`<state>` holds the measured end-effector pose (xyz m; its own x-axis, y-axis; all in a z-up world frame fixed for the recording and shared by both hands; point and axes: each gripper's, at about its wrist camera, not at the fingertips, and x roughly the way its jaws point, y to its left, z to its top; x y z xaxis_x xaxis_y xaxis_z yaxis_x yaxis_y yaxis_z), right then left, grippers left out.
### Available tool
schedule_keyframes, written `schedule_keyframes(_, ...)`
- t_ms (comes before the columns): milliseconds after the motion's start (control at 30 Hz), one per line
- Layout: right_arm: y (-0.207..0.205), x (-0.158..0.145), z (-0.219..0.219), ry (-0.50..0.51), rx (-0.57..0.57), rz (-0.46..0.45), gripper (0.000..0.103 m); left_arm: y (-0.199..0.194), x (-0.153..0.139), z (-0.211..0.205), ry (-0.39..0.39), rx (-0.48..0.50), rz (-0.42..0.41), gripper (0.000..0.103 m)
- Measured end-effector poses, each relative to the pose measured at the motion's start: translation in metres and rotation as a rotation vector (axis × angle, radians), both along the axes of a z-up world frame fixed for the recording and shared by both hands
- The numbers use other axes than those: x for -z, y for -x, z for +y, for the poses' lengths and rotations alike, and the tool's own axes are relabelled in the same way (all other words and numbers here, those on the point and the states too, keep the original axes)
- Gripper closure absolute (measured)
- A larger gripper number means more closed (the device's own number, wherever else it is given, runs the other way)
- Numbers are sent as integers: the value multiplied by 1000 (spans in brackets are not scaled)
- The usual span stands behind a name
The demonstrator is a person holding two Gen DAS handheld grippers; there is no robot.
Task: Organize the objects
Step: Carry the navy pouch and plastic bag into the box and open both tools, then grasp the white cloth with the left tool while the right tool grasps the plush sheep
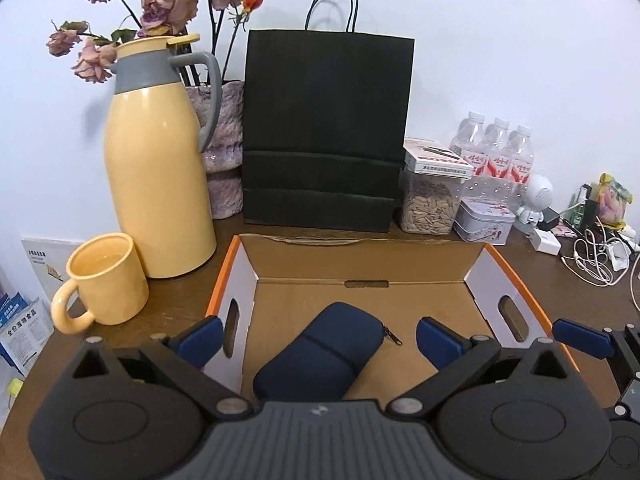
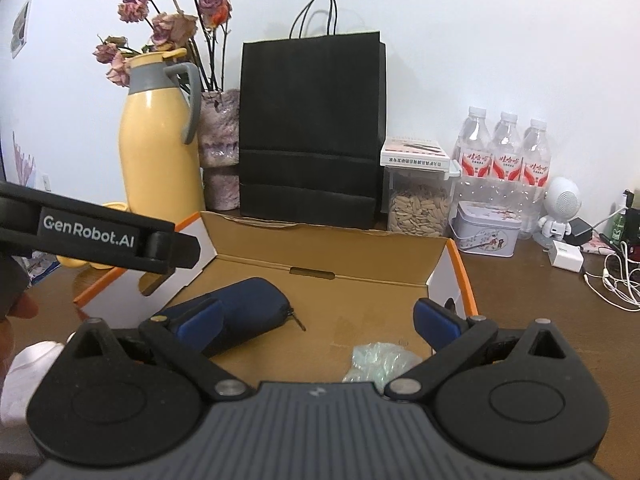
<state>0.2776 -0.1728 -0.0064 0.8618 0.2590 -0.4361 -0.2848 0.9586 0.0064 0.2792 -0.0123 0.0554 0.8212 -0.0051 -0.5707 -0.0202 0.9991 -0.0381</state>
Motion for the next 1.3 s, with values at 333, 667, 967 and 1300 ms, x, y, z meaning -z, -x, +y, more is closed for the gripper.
schedule_keyframes(333, 43, -5, -1, -9, -3, -9, 0, 49, -1, 12, -24, -8, -3, 0)
schedule_keyframes(667, 90, -4, -3, -5, -3, -1, 0, 97, 6, 31, -40, -37, 4, 0)
schedule_keyframes(967, 128, 1, 0, 22, -17, 11, 0, 138, 8, 56, -59, -73, 0, 0)
schedule_keyframes(1300, 158, 15, 11, 77, -60, 48, 0, 177, 30, 101, -82, -108, 28, 0)
